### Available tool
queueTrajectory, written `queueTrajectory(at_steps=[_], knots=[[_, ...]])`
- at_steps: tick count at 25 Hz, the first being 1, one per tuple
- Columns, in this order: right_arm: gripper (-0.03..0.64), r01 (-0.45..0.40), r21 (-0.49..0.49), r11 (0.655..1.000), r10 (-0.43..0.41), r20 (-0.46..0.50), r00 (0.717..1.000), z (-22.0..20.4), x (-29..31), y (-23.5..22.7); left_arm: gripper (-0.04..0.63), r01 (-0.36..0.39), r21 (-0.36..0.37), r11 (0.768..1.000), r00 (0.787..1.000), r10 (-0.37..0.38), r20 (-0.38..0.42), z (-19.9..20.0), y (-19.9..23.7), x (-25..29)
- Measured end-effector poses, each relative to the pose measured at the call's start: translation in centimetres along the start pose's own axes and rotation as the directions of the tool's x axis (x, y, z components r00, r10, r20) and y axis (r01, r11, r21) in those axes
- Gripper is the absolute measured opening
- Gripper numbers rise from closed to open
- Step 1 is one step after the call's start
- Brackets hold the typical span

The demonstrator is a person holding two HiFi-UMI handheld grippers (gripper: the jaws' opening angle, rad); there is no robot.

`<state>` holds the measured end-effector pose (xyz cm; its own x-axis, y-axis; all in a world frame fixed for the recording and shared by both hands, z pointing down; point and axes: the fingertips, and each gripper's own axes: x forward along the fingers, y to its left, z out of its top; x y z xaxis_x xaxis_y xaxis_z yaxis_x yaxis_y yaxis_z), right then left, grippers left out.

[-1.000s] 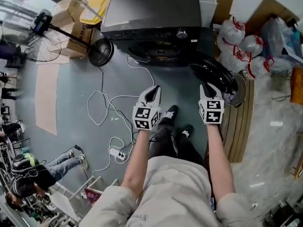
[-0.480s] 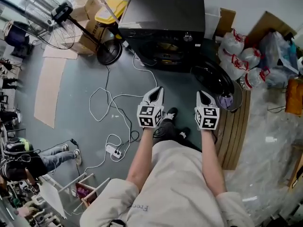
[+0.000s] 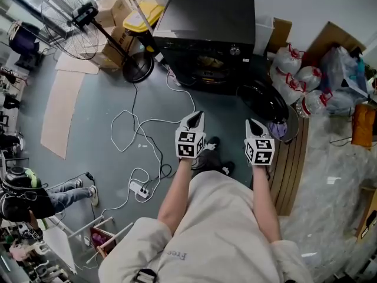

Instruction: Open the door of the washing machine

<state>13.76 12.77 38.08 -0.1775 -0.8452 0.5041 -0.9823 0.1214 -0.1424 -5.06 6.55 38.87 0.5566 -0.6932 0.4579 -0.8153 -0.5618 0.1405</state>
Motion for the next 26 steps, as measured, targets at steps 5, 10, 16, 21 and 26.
queueTrajectory(at_steps=[5,10,16,21,26], knots=[[0.0,-0.025,-0.022,0.999,0.025,0.002,1.0,0.6,0.1,0.9,0.057,0.002,-0.001,1.0,1.0,-0.002,-0.008,0.4,-0.5,-0.2],[0.0,-0.039,-0.023,0.999,0.039,0.01,0.999,0.6,0.0,1.1,0.057,-0.006,0.002,1.0,1.0,0.006,0.004,0.6,-0.9,-0.7],[0.0,-0.059,0.007,0.998,0.059,0.023,0.998,0.7,0.0,2.0,0.057,0.005,0.025,1.0,0.999,-0.006,0.045,1.6,-1.1,-1.3],[0.0,-0.075,0.013,0.997,0.075,0.026,0.997,0.5,0.1,2.8,0.057,0.01,0.03,1.0,0.999,-0.012,0.048,1.7,-1.1,-1.5],[0.0,-0.078,0.052,0.996,0.076,0.043,0.996,1.0,0.6,2.4,0.057,0.005,0.035,0.999,0.996,-0.008,0.088,2.6,-0.8,-1.3]])
